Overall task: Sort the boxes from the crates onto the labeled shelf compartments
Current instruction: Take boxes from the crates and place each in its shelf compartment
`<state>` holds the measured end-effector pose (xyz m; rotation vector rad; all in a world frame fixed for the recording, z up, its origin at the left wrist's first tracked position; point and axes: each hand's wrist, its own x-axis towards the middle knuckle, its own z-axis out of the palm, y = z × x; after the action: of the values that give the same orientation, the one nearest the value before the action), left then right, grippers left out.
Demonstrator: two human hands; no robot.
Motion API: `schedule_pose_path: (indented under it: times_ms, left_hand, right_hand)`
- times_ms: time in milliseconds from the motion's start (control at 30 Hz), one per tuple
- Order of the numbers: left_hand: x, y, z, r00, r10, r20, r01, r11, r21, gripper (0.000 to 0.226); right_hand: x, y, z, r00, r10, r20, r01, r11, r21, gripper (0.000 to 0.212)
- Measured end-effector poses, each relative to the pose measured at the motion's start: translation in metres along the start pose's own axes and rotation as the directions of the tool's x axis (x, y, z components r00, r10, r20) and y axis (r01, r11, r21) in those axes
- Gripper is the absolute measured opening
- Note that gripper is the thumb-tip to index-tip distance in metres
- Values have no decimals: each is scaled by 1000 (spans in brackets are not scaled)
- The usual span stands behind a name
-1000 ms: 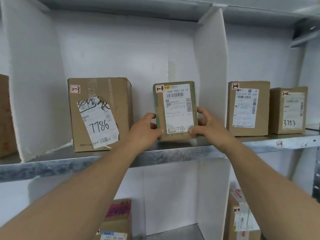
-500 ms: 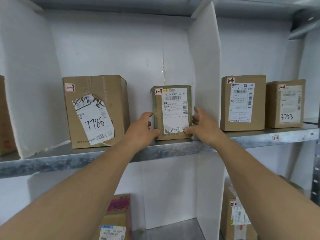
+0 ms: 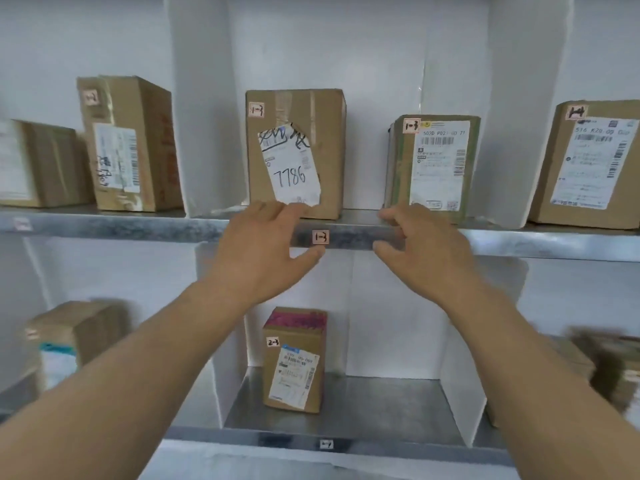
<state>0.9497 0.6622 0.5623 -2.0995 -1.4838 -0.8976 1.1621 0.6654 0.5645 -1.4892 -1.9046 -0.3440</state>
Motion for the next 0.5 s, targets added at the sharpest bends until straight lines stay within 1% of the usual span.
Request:
schedule_pose_path:
  times_ms: [67, 133, 200, 267, 367, 433, 500]
  left_hand:
    - [-36, -22, 3, 997, -66, 30, 64, 997, 47, 67]
    - [-71, -43, 7, 985, -153, 76, 146, 985, 94, 67]
    - [-106, -64, 12, 963, -251, 102, 237, 963, 129, 62]
    - [-141, -84, 17, 938, -327, 116, 310, 940, 143, 63]
    - [-189, -111, 19, 829, -518, 209, 481, 852, 205, 64]
    - [-219, -129, 15, 777, -591, 216, 538, 803, 258, 65]
    - [-248, -147, 6, 738, -638, 219, 563, 762, 321, 66]
  right_hand:
    - [-15, -21, 25, 996, -61, 72, 60, 998, 11, 42]
    - [-31, -45, 53, 981, -120, 153, 113, 992, 58, 44]
    - [-44, -70, 83, 957, -184, 223, 163, 980, 111, 44]
    - [-57, -98, 109, 924, -254, 285, 213, 962, 170, 44]
    - [-72, -143, 144, 861, -357, 362, 282, 928, 244, 47]
    - [-83, -172, 164, 812, -418, 407, 317, 902, 293, 49]
    - [-94, -197, 181, 763, -461, 453, 344, 883, 320, 49]
